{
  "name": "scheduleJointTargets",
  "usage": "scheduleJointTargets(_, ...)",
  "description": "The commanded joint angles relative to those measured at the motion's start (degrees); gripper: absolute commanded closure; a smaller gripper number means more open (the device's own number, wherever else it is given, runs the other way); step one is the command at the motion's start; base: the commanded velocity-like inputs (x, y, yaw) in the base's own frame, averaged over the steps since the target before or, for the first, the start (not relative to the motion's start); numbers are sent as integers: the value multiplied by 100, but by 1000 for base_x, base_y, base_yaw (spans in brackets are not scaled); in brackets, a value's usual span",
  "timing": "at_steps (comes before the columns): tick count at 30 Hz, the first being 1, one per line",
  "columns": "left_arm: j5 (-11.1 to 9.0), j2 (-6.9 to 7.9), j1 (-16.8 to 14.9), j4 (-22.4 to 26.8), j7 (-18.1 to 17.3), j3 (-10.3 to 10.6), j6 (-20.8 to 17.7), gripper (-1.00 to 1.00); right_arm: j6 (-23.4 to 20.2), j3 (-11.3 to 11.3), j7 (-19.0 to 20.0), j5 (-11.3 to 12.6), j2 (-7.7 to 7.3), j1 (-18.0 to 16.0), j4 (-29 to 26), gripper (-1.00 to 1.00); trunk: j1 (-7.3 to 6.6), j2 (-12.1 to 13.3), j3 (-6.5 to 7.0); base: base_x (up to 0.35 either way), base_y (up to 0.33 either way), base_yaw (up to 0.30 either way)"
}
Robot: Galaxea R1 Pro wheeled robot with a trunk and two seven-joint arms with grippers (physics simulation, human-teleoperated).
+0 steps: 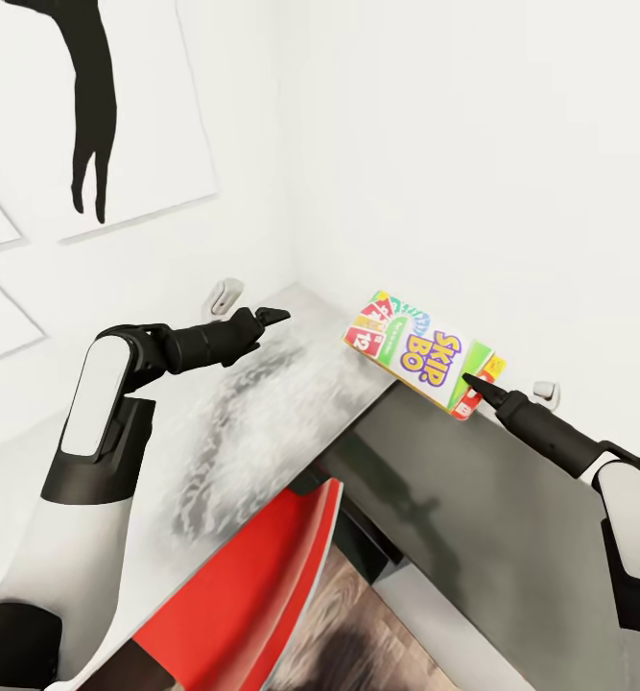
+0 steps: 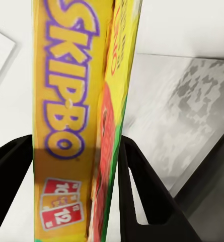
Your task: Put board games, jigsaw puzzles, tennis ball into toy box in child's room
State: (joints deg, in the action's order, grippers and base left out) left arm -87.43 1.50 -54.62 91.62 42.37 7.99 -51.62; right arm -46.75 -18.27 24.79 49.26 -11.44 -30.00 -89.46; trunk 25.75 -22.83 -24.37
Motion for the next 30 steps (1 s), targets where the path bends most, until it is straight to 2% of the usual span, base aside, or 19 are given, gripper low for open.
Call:
scheduleJointTargets(1, -55, 4, -6, 5, 59, 5, 3, -100, -36, -8, 17, -2, 1, -6, -1, 100, 3, -10, 0, 0, 0, -58)
scheduleJointTargets(30, -61, 58, -5, 36, 39, 1, 3, -100, -44, 24, -28, -30, 2, 3, -105, 100, 3, -10, 194, 0, 0, -11)
